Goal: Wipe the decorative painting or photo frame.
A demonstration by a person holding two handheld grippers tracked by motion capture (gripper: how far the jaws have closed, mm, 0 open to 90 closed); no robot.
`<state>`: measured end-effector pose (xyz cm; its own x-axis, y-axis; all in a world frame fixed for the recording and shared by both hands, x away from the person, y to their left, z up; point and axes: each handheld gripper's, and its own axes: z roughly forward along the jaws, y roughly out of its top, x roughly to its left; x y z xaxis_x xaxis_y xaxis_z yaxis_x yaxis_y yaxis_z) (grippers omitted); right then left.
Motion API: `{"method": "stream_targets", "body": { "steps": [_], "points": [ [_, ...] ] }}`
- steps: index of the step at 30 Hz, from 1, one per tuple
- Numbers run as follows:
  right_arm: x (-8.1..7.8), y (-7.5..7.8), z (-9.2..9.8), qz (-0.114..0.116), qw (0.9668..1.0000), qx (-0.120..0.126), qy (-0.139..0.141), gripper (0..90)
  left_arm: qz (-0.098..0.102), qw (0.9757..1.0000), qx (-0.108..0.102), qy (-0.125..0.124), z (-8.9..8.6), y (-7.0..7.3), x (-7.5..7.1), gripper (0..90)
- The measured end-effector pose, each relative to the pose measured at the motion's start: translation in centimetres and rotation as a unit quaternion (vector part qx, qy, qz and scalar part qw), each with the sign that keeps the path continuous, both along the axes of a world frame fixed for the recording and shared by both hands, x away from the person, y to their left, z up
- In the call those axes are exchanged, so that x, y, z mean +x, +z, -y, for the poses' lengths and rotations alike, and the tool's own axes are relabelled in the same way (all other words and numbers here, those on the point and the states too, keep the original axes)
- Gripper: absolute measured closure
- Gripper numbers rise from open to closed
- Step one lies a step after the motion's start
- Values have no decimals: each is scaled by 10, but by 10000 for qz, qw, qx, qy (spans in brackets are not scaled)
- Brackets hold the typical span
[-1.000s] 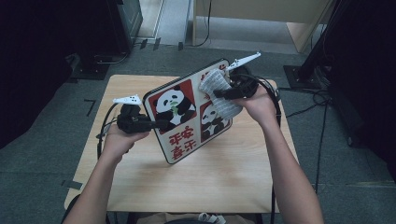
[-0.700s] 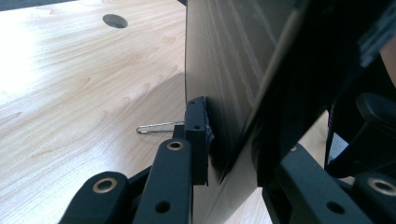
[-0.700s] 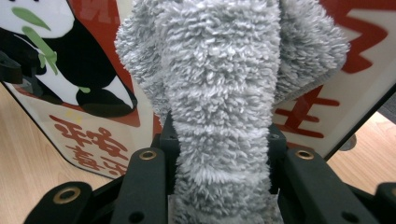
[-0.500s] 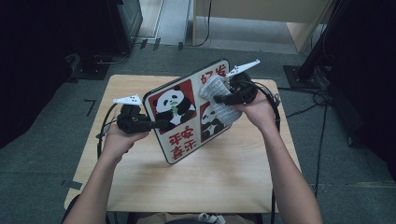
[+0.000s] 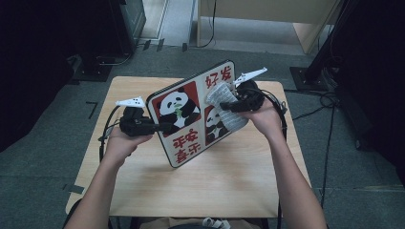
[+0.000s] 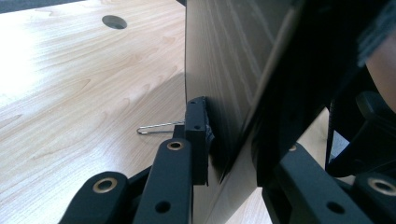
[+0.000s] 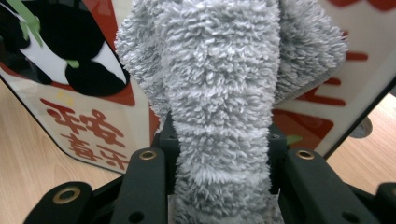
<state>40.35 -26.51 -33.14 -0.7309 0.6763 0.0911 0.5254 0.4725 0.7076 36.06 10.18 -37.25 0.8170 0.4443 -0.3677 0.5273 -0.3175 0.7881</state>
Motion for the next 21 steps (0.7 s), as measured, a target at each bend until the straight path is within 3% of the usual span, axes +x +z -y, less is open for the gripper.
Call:
{"method": "stream_targets", "body": {
  "steps": [10,21],
  "points": [
    [-1,-14,3,-112,9999,-71,-4,642,-1,10000,2,-14,0,0,0,777],
    [-3,-25,5,-112,9999,80,-35,642,4,10000,3,-19,0,0,0,777]
  ]
}}
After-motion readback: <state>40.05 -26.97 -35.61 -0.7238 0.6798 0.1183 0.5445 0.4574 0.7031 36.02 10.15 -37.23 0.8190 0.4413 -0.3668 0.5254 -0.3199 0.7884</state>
